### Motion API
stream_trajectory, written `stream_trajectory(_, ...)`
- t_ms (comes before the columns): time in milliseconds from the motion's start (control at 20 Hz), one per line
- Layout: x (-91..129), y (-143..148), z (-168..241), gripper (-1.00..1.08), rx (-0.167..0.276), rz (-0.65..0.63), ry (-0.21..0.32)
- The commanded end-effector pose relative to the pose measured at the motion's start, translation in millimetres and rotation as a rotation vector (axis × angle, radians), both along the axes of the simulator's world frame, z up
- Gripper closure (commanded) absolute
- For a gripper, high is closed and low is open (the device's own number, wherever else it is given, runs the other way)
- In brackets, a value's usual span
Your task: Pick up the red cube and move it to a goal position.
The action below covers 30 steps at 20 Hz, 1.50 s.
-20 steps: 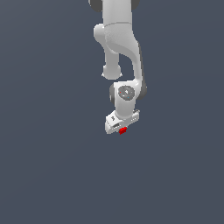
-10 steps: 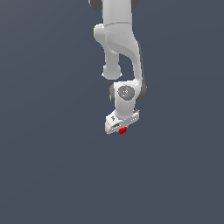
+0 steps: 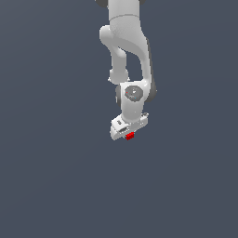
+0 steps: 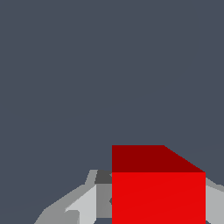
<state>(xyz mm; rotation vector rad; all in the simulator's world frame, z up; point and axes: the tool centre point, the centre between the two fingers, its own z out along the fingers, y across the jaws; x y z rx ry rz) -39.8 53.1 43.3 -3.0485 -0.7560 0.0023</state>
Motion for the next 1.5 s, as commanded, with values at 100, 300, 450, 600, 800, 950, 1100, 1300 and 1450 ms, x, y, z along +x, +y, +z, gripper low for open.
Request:
stream_trajectory(100,-2.0,-4.5,27.5,1.08,-0.001,0.000,-0.002)
stream_trajectory(300,-5.0,-10.1,61.5,1.08,-0.001,0.000,-0.002)
stream_trajectory(450,-7.6,-14.7,92.2,1.08,-0.001,0.001,-0.001)
stream_trajectory(600,-10.5,-20.2,126.8,1.08,0.000,0.001,-0.001)
stream_trajectory(800,-14.2,-27.5,174.3,1.08,0.001,0.001,-0.001)
stream_trajectory(950,-16.8,-32.8,208.3,1.08,0.001,0.002,-0.001)
stream_trajectory(1100,-19.1,-38.0,241.3,1.08,0.001,0.002,-0.001)
stream_trajectory(1300,-21.9,-44.9,284.4,1.08,0.002,0.002,-0.002)
stream_trajectory(1450,-23.7,-50.0,316.2,1.08,0.002,0.002,-0.002)
